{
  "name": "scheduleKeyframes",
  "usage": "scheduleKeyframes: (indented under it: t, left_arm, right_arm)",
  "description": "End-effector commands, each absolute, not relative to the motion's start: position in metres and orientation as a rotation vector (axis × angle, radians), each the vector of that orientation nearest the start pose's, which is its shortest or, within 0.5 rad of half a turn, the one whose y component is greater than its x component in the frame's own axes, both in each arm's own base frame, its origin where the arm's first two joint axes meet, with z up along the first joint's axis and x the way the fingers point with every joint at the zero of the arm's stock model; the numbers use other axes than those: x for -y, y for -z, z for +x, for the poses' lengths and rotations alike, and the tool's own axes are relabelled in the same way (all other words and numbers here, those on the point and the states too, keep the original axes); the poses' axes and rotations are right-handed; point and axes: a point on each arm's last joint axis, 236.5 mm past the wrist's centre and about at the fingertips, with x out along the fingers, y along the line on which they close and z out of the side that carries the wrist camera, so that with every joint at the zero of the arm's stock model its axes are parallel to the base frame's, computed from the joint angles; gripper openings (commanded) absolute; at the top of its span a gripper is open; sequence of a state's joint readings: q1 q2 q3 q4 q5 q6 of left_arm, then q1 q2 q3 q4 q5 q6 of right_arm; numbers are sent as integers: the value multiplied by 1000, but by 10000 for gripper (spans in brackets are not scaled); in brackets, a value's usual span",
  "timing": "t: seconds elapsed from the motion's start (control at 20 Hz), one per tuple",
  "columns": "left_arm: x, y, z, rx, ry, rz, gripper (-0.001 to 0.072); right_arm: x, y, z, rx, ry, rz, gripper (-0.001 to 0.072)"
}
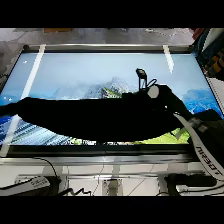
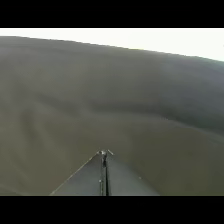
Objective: Fold the clothes and pants, and hang the long-sleeved shirts on hangers.
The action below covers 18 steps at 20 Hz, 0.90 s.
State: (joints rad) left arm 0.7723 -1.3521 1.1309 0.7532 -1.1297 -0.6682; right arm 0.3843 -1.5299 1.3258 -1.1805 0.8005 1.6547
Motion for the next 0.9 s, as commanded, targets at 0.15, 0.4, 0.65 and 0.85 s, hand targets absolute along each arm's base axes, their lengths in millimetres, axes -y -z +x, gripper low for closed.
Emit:
scheduleKeyframes:
  t: [0.15,0.4,0.65,0.85]
  left_arm:
    - [-97,-180,400,-515,286,-329,10]
    - [-16,-274,386,-294,582,-538,10]
    - [66,-280,376,-363,778,-561,10]
    - [104,-281,383,-363,820,-549,11]
  right_arm:
    - [-390,-16,455,-1039,-631,392,23]
    - [-478,-10,432,-1068,-770,454,22]
    - [-545,-6,401,-1084,-876,515,22]
    - [-562,2,382,-1116,-911,502,23]
